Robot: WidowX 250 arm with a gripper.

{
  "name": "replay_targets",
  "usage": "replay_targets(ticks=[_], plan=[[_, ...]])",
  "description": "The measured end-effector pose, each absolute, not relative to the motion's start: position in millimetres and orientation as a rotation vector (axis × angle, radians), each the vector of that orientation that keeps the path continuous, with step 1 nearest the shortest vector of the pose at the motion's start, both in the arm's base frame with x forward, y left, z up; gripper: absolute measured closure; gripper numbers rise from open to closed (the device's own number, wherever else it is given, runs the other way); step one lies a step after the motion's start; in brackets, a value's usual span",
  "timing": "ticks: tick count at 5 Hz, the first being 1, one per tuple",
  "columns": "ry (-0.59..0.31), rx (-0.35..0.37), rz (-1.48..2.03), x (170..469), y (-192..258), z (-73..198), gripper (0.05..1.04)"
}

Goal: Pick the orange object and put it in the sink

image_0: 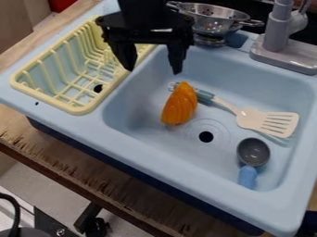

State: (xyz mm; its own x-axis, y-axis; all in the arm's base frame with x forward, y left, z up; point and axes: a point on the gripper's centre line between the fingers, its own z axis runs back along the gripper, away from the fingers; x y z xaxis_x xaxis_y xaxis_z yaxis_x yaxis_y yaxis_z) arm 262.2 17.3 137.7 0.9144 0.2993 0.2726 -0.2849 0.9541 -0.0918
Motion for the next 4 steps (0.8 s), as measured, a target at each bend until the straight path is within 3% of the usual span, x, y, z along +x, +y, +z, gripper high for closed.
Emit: replay_targets(ticks=[1,4], plan=[[-0.279,-0.069,0.305,260,31,139,0.084],[-0.269,0.060,0.263,247,96,144,0.084]])
